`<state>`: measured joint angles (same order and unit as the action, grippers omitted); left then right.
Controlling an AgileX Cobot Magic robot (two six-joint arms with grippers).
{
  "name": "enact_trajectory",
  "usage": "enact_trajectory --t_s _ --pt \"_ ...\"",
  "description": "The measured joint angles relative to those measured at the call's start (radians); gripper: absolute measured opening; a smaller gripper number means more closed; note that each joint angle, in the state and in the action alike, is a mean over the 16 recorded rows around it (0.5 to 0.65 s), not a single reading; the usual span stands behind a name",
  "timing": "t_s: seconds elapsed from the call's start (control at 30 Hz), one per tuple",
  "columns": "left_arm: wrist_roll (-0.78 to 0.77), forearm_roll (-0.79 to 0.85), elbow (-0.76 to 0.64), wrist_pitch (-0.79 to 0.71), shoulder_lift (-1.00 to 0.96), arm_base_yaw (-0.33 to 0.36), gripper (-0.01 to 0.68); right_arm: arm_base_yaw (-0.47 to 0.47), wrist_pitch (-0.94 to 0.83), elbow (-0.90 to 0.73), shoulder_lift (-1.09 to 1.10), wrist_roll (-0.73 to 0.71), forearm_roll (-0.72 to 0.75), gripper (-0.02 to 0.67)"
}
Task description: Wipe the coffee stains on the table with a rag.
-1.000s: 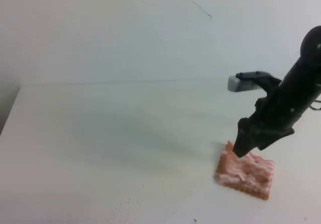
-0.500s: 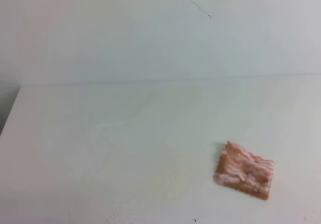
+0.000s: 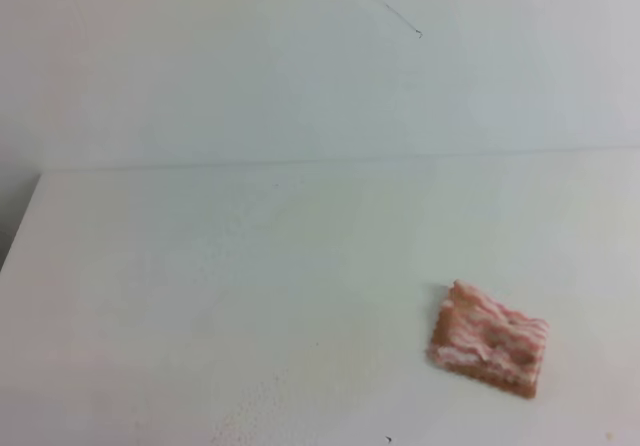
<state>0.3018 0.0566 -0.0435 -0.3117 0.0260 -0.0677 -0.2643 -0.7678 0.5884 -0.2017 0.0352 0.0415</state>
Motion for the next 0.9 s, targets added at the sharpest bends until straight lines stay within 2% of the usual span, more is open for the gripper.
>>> enact_trajectory --t_s 0.27,0.67,0.9 --pt "0.000 0.000 0.000 0.000 0.000 0.000 0.000 0.000 0.104 -0.152 0.191 0.065 0.033 0.001" --pt "0.000 -0.001 0.000 0.000 0.000 0.000 0.001 0.000 0.461 -0.316 0.138 0.077 0.058 0.000" --pt "0.000 -0.001 0.000 0.000 -0.002 0.000 0.001 0.000 0.585 -0.418 0.117 0.078 0.105 0.000"
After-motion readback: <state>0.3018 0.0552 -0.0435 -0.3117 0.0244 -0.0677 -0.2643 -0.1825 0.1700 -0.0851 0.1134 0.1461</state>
